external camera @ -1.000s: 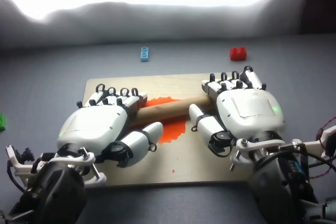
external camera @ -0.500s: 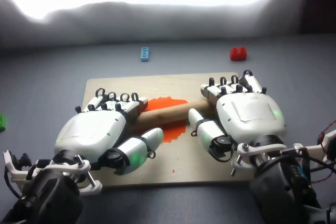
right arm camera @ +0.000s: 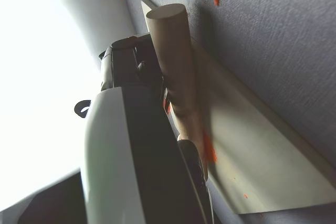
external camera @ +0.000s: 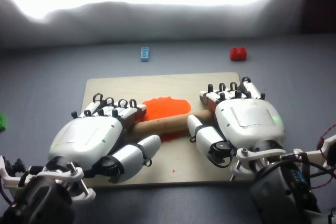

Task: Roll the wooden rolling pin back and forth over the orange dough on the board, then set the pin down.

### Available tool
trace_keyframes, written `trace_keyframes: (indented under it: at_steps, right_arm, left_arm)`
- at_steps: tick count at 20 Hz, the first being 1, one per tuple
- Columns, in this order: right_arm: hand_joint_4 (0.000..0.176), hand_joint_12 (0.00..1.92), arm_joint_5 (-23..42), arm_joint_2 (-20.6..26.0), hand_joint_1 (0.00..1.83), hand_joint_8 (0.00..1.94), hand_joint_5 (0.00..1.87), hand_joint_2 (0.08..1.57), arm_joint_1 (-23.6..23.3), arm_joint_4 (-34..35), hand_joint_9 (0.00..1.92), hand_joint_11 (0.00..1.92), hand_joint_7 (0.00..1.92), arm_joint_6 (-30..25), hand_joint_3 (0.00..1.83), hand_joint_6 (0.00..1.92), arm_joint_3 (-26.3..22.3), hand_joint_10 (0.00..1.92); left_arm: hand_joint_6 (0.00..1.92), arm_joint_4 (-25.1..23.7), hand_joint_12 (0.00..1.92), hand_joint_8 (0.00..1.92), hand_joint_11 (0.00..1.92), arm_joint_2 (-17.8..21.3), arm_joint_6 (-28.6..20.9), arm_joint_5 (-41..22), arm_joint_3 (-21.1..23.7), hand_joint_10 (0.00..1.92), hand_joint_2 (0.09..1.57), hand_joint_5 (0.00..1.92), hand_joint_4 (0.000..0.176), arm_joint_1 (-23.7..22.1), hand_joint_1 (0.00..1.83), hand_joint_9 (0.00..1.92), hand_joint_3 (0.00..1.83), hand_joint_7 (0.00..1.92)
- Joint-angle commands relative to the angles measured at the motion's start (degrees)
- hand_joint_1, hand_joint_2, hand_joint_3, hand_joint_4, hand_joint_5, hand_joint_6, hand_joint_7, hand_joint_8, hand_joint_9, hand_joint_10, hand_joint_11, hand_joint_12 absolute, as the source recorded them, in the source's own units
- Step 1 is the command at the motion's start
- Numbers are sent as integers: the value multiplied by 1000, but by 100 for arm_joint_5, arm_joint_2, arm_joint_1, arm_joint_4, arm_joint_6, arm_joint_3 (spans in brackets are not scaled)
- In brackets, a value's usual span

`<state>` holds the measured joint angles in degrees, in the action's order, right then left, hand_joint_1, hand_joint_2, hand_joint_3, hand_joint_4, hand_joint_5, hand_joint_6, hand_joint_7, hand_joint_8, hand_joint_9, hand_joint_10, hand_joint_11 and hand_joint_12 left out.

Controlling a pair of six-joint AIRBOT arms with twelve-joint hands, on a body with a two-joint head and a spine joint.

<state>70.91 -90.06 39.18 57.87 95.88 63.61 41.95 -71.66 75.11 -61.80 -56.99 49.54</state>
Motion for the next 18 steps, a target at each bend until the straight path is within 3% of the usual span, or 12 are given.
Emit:
trace_keyframes:
  at_steps: [1,18]
  right_arm:
    - [0,1148,471,54,0,1,457,1430,22,-415,431,0,461,9,0,63,-36,57]
    - [0,1173,575,222,0,14,450,1434,42,-415,470,0,515,66,0,51,-306,71]
  left_arm:
    - [0,-295,448,1,0,40,-30,-550,20,3,1411,331,0,-20,0,251,0,358]
    - [4,-412,485,1,0,51,-104,-1013,248,6,1425,332,0,221,0,269,3,371]
